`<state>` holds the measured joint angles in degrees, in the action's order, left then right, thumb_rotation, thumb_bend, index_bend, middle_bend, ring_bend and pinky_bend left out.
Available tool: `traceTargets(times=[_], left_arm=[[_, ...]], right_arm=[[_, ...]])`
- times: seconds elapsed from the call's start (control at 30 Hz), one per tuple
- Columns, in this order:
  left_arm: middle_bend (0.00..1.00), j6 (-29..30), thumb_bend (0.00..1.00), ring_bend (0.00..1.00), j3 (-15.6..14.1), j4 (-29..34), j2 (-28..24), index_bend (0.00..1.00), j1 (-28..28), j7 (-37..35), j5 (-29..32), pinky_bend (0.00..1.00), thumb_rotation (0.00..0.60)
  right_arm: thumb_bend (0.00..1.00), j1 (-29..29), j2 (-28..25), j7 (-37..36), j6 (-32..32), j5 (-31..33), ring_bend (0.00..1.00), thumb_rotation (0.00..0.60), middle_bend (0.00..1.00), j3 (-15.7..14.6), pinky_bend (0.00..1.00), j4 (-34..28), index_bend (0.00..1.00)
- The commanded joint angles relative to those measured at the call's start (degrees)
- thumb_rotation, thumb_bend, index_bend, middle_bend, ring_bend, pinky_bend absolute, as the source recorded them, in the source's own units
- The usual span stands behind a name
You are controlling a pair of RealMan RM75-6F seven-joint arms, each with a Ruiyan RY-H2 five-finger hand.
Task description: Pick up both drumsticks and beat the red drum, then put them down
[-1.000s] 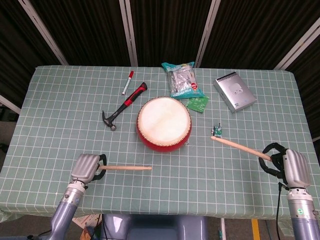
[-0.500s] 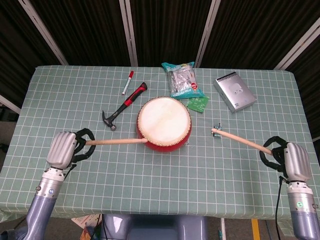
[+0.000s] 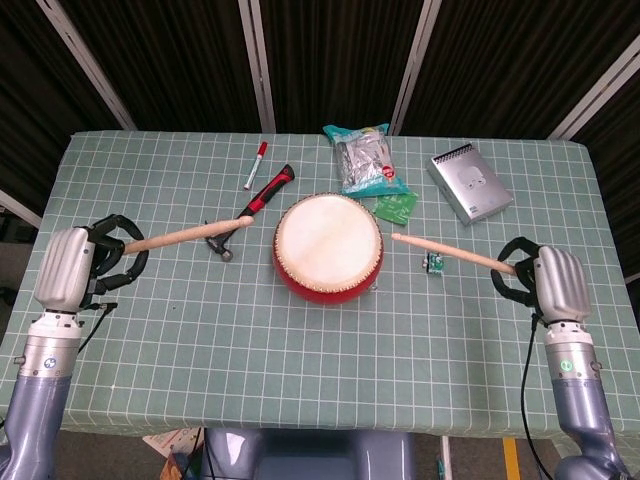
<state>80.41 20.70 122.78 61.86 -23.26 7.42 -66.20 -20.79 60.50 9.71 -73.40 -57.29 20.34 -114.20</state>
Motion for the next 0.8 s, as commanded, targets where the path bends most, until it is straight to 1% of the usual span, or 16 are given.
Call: traceTargets(times=[0.03, 0.23, 0.47, 0.63, 0.8], left_arm=[[1.0, -1.1, 0.51, 1.0, 1.1, -1.0, -1.0, 0.78, -0.3, -1.1, 2.2, 1.0, 0.6], [1.0, -4.1, 0.51, 1.0, 2.5, -4.6, -1.1, 0.79, -2.5, -1.9, 5.9, 1.0, 0.6], [1.0, -9.6, 0.51, 1.0, 3.4, -11.0, 0.5, 0.79, -6.6, -1.7, 11.3, 1.0, 0.6], [1.0, -11.3, 0.51, 1.0, 4.1, -14.3, 2.2, 0.79, -8.7, -2.1, 13.0, 1.0, 0.6], [1.0, -11.8, 0.51, 1.0, 4.4, -15.7, 3.0, 0.79, -9.5, -3.0, 13.4, 1.0, 0.6]], right_arm=[[0.77, -2.7, 1.3, 2.6, 1.2, 3.3, 1.0, 0.6, 1.0, 1.7, 1.0, 0.3, 0.88], [0.77, -5.7, 3.3, 4.9, 2.4, 7.9, 1.0, 0.6, 1.0, 2.5, 1.0, 2.0, 0.88], [0.77, -8.2, 5.2, 5.6, 4.0, 10.8, 1.0, 0.6, 1.0, 2.4, 1.0, 5.0, 0.88], [0.77, -9.5, 5.9, 5.4, 5.3, 12.3, 1.0, 0.6, 1.0, 2.7, 1.0, 7.3, 0.88], [0.77, -10.6, 6.7, 4.5, 6.4, 13.0, 1.0, 0.6, 1.0, 3.0, 1.0, 8.9, 0.88]])
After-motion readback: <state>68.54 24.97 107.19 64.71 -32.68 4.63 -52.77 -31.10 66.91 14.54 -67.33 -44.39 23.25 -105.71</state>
